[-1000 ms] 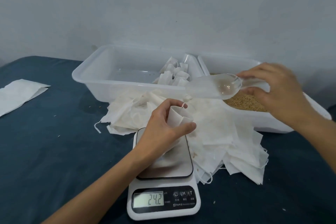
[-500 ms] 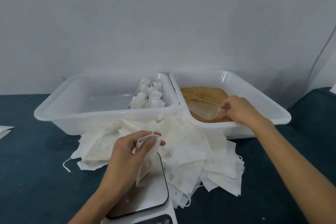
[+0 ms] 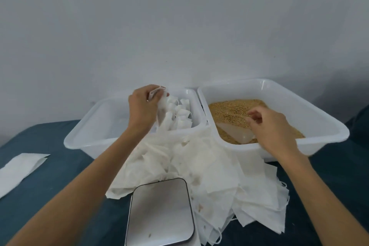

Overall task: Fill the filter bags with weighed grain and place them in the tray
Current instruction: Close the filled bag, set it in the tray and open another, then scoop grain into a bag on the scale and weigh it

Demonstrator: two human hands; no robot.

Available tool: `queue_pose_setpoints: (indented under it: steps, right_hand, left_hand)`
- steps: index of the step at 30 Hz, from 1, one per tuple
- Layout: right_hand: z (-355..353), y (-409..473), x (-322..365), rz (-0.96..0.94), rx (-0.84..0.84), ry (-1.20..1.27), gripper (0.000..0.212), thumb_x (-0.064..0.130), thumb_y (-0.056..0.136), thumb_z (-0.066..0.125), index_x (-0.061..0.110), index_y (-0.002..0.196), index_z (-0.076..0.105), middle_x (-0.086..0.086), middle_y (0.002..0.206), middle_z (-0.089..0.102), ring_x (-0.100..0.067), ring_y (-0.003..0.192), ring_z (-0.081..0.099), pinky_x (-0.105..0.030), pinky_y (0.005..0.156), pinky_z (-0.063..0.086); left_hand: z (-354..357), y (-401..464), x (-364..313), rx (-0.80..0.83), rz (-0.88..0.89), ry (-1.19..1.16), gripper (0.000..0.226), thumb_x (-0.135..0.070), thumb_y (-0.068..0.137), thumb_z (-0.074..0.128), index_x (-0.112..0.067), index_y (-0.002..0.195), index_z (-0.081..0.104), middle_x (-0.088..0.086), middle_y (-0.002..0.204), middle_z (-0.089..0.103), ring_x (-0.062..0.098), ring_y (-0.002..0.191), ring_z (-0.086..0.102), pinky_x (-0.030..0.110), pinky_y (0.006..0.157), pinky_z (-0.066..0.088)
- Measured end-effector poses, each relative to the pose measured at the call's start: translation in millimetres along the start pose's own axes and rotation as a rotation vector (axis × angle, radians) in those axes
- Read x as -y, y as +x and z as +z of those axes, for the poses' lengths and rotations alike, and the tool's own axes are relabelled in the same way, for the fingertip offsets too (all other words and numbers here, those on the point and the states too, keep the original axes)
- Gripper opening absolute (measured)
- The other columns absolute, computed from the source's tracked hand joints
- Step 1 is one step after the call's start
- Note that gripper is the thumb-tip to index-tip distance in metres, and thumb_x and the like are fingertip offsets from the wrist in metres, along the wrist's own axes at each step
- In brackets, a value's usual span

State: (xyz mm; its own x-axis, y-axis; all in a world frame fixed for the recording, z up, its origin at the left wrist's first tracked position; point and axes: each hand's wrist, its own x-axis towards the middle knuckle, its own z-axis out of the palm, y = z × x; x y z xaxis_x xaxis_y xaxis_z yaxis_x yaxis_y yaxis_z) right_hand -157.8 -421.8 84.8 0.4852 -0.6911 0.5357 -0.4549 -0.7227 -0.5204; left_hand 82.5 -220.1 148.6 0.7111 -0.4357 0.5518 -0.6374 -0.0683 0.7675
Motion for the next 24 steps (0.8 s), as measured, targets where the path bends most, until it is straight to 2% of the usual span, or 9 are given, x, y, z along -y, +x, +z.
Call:
queue_pose_setpoints:
  steps: [3, 5, 8, 11, 14, 16, 19, 21, 24]
  right_hand:
    - [-0.7, -0.1, -0.6, -0.008, -0.001, 0.006, 0.023, 0.029, 0.098, 0.066, 0.019, 0.118, 0.069, 0.004, 0.105, 0.072, -0.012, 0.089, 0.066, -0.039, 0.084, 0.058]
    - [-1.8, 0.1, -1.0, -0.010, -0.008, 0.003, 0.023, 0.028, 0.098, 0.066, 0.018, 0.118, 0.070, 0.003, 0.106, 0.073, -0.012, 0.089, 0.065, -0.037, 0.084, 0.057]
    - [-2.5, -1.0, 0.2, -0.006, -0.002, -0.004, 0.023, 0.027, 0.098, 0.066, 0.017, 0.118, 0.070, 0.002, 0.106, 0.072, -0.015, 0.092, 0.066, -0.043, 0.088, 0.056]
    - [-3.2, -1.7, 1.7, 0.001, 0.012, -0.010, 0.024, 0.028, 0.098, 0.066, 0.018, 0.120, 0.069, 0.003, 0.108, 0.072, -0.016, 0.096, 0.066, -0.046, 0.091, 0.055]
    - [-4.0, -2.4, 2.3, -0.001, 0.018, -0.012, 0.024, 0.029, 0.098, 0.065, 0.019, 0.119, 0.069, 0.004, 0.107, 0.072, -0.015, 0.095, 0.065, -0.045, 0.091, 0.055]
    - [-4.7, -2.5, 2.9, 0.001, 0.017, -0.016, 0.022, 0.029, 0.098, 0.065, 0.020, 0.117, 0.070, 0.006, 0.104, 0.072, -0.014, 0.093, 0.065, -0.045, 0.091, 0.055]
    - [-5.0, -1.8, 3.2, 0.003, 0.010, -0.028, 0.019, 0.029, 0.099, 0.064, 0.020, 0.114, 0.071, 0.007, 0.101, 0.073, -0.013, 0.091, 0.065, -0.046, 0.092, 0.054]
    - [-5.0, -1.5, 3.8, 0.000, 0.011, -0.029, 0.019, 0.029, 0.099, 0.064, 0.020, 0.113, 0.072, 0.007, 0.100, 0.073, -0.013, 0.090, 0.065, -0.046, 0.092, 0.054]
    - [-5.6, -2.9, 4.9, -0.010, 0.011, -0.026, 0.016, 0.028, 0.098, 0.065, 0.020, 0.111, 0.073, 0.007, 0.099, 0.072, -0.012, 0.089, 0.065, -0.045, 0.092, 0.054]
  left_hand:
    - [16.3, 13.4, 15.9, 0.103, -0.007, 0.246, 0.020, -0.008, 0.100, 0.064, 0.000, 0.089, 0.078, 0.015, 0.085, 0.076, 0.032, 0.081, 0.066, 0.034, 0.071, 0.046]
    - [22.3, 15.5, 30.4, 0.251, -0.059, 0.451, 0.019, -0.009, 0.100, 0.064, -0.001, 0.090, 0.077, 0.018, 0.083, 0.071, 0.038, 0.087, 0.066, 0.031, 0.069, 0.041]
    - [24.2, 12.1, 46.5, 0.408, -0.125, 0.671, 0.017, -0.013, 0.098, 0.063, -0.006, 0.099, 0.078, 0.017, 0.099, 0.073, 0.038, 0.100, 0.067, 0.035, 0.078, 0.050]
    - [24.5, 13.2, 51.2, 0.456, -0.164, 0.724, 0.018, -0.013, 0.096, 0.061, -0.006, 0.101, 0.077, 0.017, 0.107, 0.073, 0.038, 0.106, 0.066, 0.042, 0.086, 0.055]
    - [28.6, 17.9, 49.7, 0.542, -0.235, 0.707, 0.022, -0.016, 0.097, 0.061, 0.002, 0.097, 0.073, 0.018, 0.095, 0.067, 0.041, 0.105, 0.065, 0.036, 0.076, 0.048]
    - [29.9, 15.6, 44.2, 0.557, -0.251, 0.739, 0.029, -0.028, 0.100, 0.062, -0.001, 0.108, 0.067, 0.017, 0.103, 0.065, 0.039, 0.113, 0.062, 0.036, 0.080, 0.045]
    - [27.7, -6.0, 26.9, 0.312, 0.055, 0.804, 0.037, -0.032, 0.103, 0.062, -0.008, 0.131, 0.058, 0.013, 0.123, 0.060, 0.034, 0.118, 0.056, 0.044, 0.090, 0.048]
    - [26.1, -37.4, 8.7, 0.175, 0.332, 0.618, 0.022, -0.022, 0.099, 0.068, -0.011, 0.117, 0.063, 0.006, 0.107, 0.060, 0.029, 0.102, 0.058, 0.041, 0.077, 0.048]
    - [22.4, -86.6, -9.8, 0.311, 0.563, 0.569, 0.015, -0.022, 0.091, 0.079, -0.014, 0.092, 0.066, -0.002, 0.085, 0.060, 0.024, 0.077, 0.059, 0.034, 0.062, 0.044]
